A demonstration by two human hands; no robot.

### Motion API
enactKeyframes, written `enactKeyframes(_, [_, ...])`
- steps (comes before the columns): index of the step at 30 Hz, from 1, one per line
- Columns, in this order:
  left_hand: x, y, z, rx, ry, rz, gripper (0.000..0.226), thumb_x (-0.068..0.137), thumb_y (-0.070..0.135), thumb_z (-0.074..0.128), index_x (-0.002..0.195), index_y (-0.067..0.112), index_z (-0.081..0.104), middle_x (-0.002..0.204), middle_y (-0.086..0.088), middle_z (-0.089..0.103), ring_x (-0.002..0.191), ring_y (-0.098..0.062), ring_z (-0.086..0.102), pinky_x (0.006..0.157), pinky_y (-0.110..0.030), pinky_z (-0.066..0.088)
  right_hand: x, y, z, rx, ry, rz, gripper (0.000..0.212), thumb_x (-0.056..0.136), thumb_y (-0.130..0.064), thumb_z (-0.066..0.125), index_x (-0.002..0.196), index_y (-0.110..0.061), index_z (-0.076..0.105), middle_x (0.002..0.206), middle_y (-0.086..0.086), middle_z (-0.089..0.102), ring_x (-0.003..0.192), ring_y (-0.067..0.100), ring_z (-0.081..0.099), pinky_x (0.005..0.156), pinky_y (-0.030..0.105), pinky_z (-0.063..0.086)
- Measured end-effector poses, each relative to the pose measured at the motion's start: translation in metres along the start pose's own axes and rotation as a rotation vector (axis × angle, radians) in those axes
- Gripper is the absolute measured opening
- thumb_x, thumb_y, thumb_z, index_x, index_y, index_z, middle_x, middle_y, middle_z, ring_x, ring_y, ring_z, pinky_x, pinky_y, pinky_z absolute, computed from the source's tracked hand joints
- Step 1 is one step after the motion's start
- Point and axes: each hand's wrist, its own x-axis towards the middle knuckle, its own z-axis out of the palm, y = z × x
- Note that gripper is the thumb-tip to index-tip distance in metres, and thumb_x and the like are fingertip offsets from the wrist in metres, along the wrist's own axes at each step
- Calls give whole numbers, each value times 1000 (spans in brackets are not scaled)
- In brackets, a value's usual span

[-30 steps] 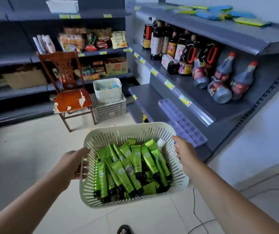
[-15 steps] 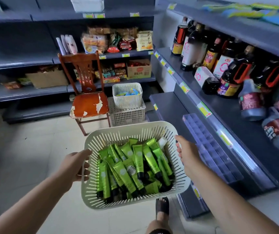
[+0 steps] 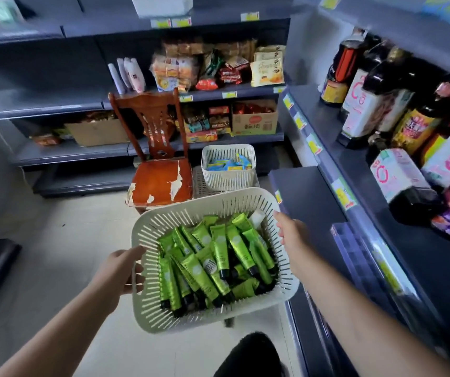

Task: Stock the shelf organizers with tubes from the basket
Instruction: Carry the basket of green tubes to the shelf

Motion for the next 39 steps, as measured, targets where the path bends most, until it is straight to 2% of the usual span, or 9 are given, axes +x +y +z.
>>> enactKeyframes(8, [107,71,38,-27,33,-37,28,94,29,63,96,1,65,74,-15,59,63,-29,59,68,-45,55,119,-48,50,-19,-39,21,71,55,-71,59,83,-6,67,71,2,57,68,22,51,67,38,41])
enactKeyframes(11, [165,96,62,-49,48,-77,28,93,31,63,94,3,66,73,-14,59,58,-27,57,64,-39,53,178,-53,78,-19,-36,72,71,53,-73,61,82,-8,67,76,2,62,69,22,53,66,38,41])
enactKeyframes(17, [278,133,120,-32,72,-136,20,93,24,63,93,5,64,65,-8,54,55,-23,51,60,-33,44,286,-62,120,-40,-14,176,61,56,-71,59,76,-13,61,70,3,53,64,22,50,66,39,40])
enactKeyframes(22, [356,142,164,19,51,-173,26,95,25,62,102,0,62,71,-10,55,59,-23,53,63,-36,45,366,-54,148,-26,2,225,37,66,-56,61,71,-20,54,71,1,48,68,21,46,67,38,37])
enactKeyframes(25, [403,137,190,50,25,-181,27,93,24,62,102,-1,64,74,-12,59,66,-25,55,67,-40,47,414,-35,158,-4,13,222,32,69,-53,61,68,-22,53,67,1,47,65,21,44,65,39,34])
enactKeyframes(30, [493,110,235,123,13,-150,25,93,22,64,104,-1,65,83,-17,61,72,-28,59,71,-42,52,496,26,179,51,11,284,48,57,-66,61,65,-19,58,64,2,52,59,21,46,58,35,34])
enactKeyframes(33, [548,85,262,164,28,-129,25,94,22,64,103,-1,64,84,-17,60,75,-29,59,74,-43,52,539,74,194,137,-15,296,42,66,-59,70,69,-19,57,68,2,50,60,19,43,55,29,31])
enactKeyframes(37, [611,47,295,197,72,-97,21,96,20,66,101,-1,63,78,-15,57,65,-26,55,65,-36,49,584,137,209,164,-58,276,32,89,-44,67,71,-19,59,69,-1,53,61,15,48,57,28,35])
enactKeyframes(39, [634,30,307,197,75,-79,16,96,17,65,96,1,63,74,-13,55,61,-26,53,63,-35,47,598,158,218,145,-78,266,34,89,-47,67,77,-15,63,73,1,55,65,17,49,60,28,35])
